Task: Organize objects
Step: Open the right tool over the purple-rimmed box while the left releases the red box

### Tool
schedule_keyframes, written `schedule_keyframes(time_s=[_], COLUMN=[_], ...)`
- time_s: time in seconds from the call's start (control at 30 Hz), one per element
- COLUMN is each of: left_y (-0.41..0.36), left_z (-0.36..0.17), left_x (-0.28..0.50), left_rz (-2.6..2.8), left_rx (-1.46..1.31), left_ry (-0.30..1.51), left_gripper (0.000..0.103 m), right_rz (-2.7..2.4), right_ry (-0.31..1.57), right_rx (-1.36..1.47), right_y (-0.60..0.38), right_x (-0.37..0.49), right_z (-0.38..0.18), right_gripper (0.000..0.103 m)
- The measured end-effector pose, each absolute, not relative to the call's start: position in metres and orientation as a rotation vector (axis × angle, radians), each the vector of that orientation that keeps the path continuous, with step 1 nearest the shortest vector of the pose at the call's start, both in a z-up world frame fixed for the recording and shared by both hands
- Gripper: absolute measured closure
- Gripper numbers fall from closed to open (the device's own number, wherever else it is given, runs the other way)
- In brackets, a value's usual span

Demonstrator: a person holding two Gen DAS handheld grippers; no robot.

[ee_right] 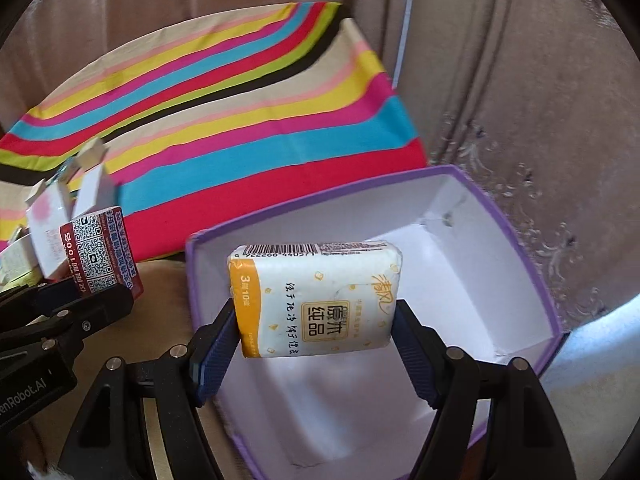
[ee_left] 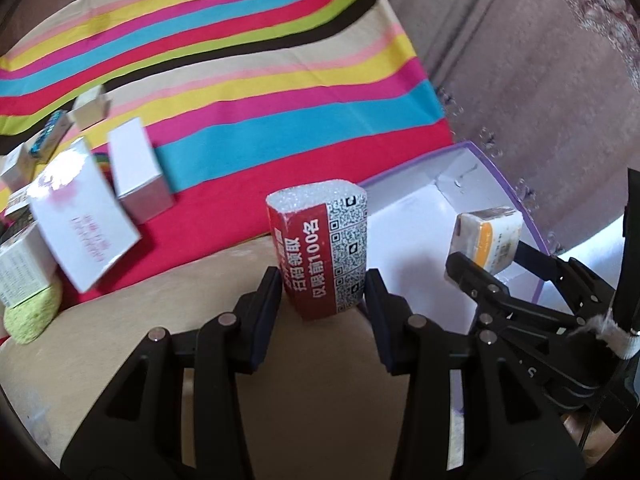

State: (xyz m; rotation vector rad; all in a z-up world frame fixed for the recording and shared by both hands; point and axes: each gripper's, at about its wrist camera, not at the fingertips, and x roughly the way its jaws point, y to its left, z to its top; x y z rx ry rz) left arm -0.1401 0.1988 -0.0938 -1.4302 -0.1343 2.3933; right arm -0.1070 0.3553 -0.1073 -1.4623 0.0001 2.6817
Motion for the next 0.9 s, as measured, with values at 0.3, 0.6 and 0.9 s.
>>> schedule_keyframes(time_s=[0.3, 0.6, 0.9], left_y=[0.229, 0.241, 0.236], left_z=[-0.098, -0.096, -0.094], left_x=[-0.146, -0.146, -0.143], left_rz=[2.327, 2.308, 2.408], left_rx=[-1.427, -1.406, -1.419], left_ry=[-0.094, -0.049, 0.005], left_gripper=[0.056, 0.037, 0.036], right_rz=[2.616, 2.59, 2.582], right_ry=[0.009, 0.036, 0.078], right_rx=[-1.407, -1.416, -1.441], right_y=[0.384, 0.395, 0.394], right_x=[-0.098, -0.097, -0.099], right_z=[-0.103, -0.109, -0.111], right_gripper=[0.028, 0.027, 0.027])
